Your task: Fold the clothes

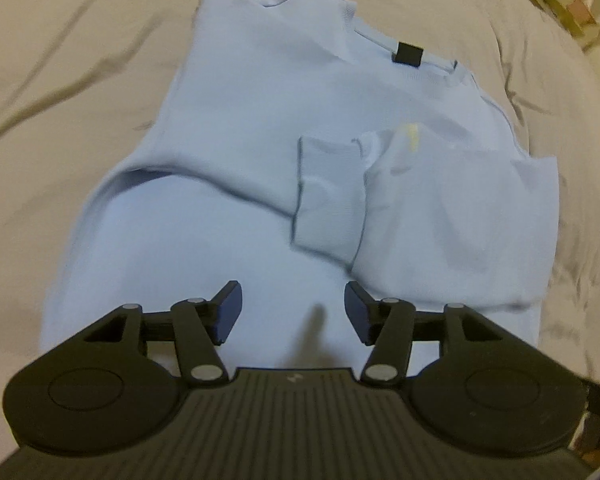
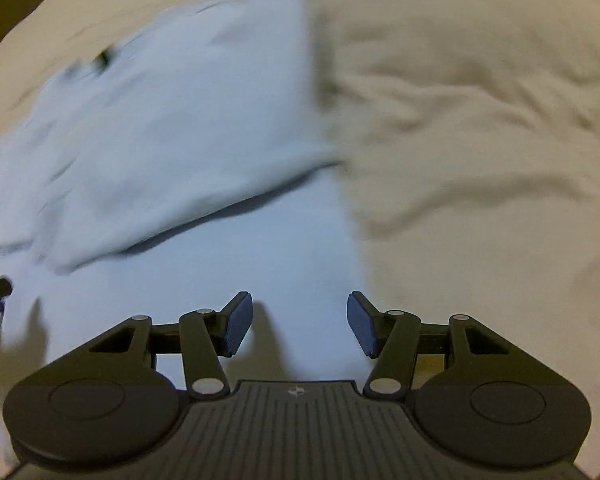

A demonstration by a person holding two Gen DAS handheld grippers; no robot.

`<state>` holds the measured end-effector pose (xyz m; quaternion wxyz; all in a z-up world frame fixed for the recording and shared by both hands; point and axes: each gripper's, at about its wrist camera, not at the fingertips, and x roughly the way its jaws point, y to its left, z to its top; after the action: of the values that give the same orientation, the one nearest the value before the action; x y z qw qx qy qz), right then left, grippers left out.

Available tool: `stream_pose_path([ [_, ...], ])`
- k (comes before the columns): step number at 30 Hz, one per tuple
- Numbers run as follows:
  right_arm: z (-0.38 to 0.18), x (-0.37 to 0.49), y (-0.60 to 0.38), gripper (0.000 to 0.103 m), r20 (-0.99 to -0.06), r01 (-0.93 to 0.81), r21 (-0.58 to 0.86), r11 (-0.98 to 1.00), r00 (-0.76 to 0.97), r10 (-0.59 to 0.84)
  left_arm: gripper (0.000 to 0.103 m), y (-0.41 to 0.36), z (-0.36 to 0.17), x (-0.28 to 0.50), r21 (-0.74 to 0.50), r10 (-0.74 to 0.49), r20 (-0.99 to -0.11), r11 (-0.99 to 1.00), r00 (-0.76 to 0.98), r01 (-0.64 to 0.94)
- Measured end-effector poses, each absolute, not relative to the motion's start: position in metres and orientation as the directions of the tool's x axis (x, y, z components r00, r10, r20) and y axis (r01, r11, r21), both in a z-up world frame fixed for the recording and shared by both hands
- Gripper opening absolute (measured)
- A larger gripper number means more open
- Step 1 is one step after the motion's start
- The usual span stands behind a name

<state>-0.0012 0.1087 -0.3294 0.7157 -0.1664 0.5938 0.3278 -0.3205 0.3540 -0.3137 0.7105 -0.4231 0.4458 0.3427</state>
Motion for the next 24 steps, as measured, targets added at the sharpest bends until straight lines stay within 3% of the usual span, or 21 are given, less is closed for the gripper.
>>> stream_pose_path([
  [8, -0.339, 0.045, 0.083, 0.058, -0.950, -0.523, 0.194, 0.830, 0.112, 0.292, 0.055, 0.377, -0.356, -0.297, -0.375, 0.106, -0.905, 0.257, 0.412, -0.891],
  [9, -0.342, 0.048, 0.085, 0.058, -0.949, -0.511, 0.200, 0.836, 0.111, 0.295, 0.032, 0.378, -0.356, -0.294, -0.374, 0.106, -0.906, 0.258, 0.411, -0.891],
  [12, -0.347, 0.055, 0.092, 0.058, -0.947, -0.500, 0.209, 0.840, 0.113, 0.302, 0.005, 0.378, -0.336, -0.283, -0.342, 0.140, -0.902, 0.348, 0.409, -0.873],
  [16, -0.341, 0.060, 0.100, 0.058, -0.941, -0.523, 0.209, 0.827, 0.124, 0.316, 0.003, 0.384, -0.269, -0.288, -0.319, 0.320, -0.792, 0.510, 0.521, -0.799],
  [18, -0.340, 0.060, 0.109, 0.058, -0.935, -0.525, 0.218, 0.822, 0.128, 0.330, 0.003, 0.394, -0.252, -0.293, -0.237, 0.407, -0.761, 0.550, 0.505, -0.801],
  [24, -0.346, 0.060, 0.133, 0.059, -0.937, -0.567, 0.212, 0.796, 0.113, 0.330, 0.003, 0.424, -0.288, -0.310, -0.052, 0.471, -0.811, 0.533, 0.347, -0.845],
])
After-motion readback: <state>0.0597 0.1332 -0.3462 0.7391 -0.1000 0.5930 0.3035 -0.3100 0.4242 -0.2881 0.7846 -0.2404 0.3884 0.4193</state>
